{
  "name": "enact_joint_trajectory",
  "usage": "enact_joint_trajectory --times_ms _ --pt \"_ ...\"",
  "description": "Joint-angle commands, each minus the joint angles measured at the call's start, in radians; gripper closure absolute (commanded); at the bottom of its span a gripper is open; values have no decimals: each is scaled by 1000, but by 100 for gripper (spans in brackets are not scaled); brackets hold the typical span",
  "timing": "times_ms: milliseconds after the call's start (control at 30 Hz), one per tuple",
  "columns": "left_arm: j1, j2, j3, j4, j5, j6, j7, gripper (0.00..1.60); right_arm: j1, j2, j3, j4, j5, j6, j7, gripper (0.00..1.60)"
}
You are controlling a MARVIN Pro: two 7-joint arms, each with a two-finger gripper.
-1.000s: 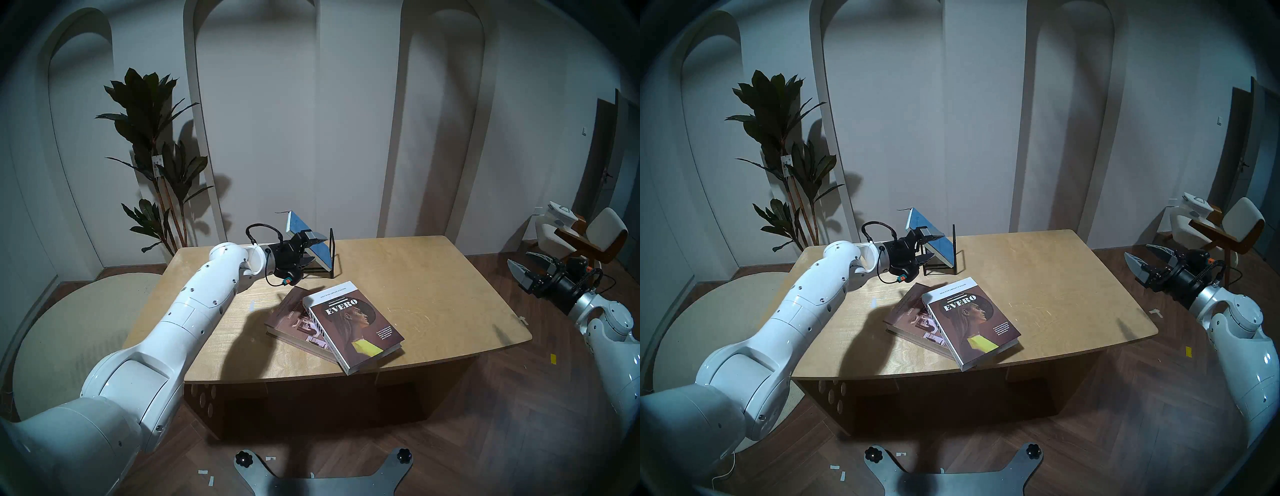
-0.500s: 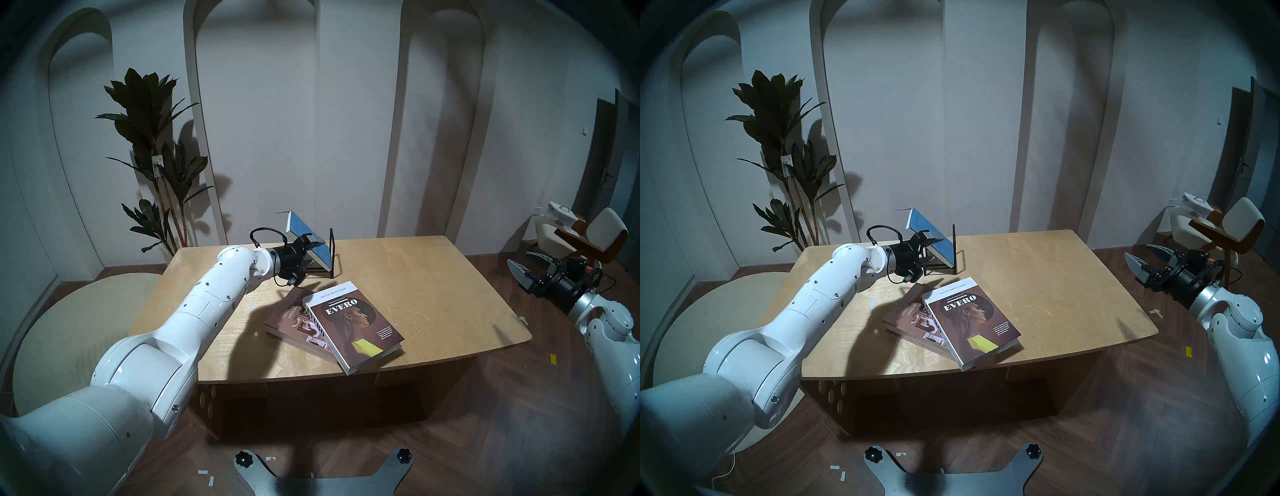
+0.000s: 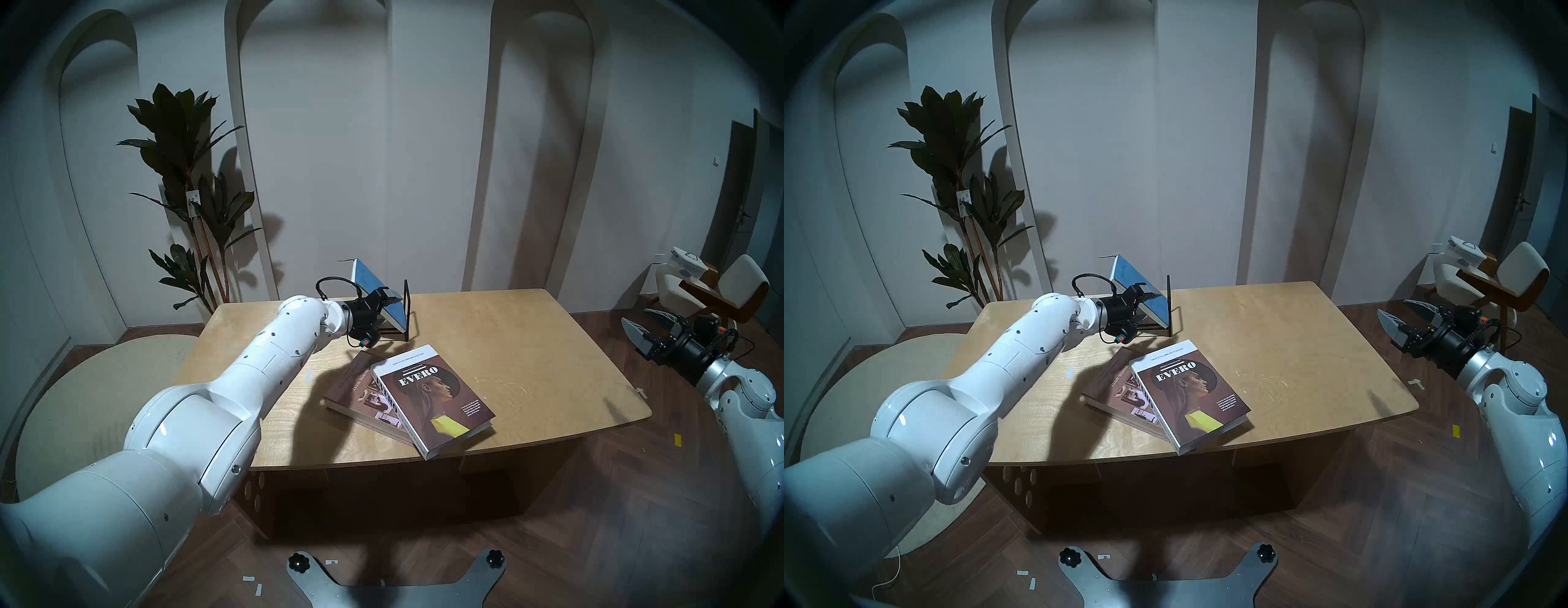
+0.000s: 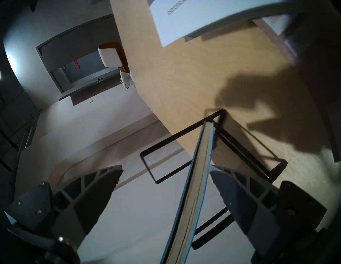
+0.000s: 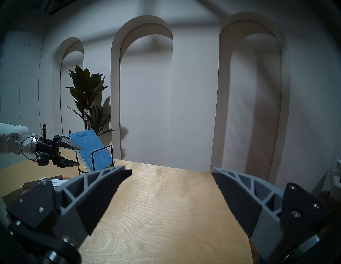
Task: Stack the books into one stack
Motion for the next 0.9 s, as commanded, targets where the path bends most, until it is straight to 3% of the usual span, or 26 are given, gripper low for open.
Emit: enact_joint_trajectory --times_ms 0,33,367,400,667,867 --pt "-87 -36 7 66 19 45 39 0 6 3 11 -9 1 -8 2 0" --pt "-105 -50 -6 87 12 70 36 0 6 3 10 -8 1 -7 2 0" --pt "-141 -74 -28 126 -2 67 35 0 7 4 10 -8 1 -6 2 0" --pt "-139 -73 -5 125 28 101 57 0 6 4 10 -8 1 -7 2 0" --pt "-142 -88 49 196 83 173 113 0 6 3 11 -9 1 -8 2 0" --pt "-157 -97 47 236 86 211 140 0 6 3 10 -8 1 -7 2 0"
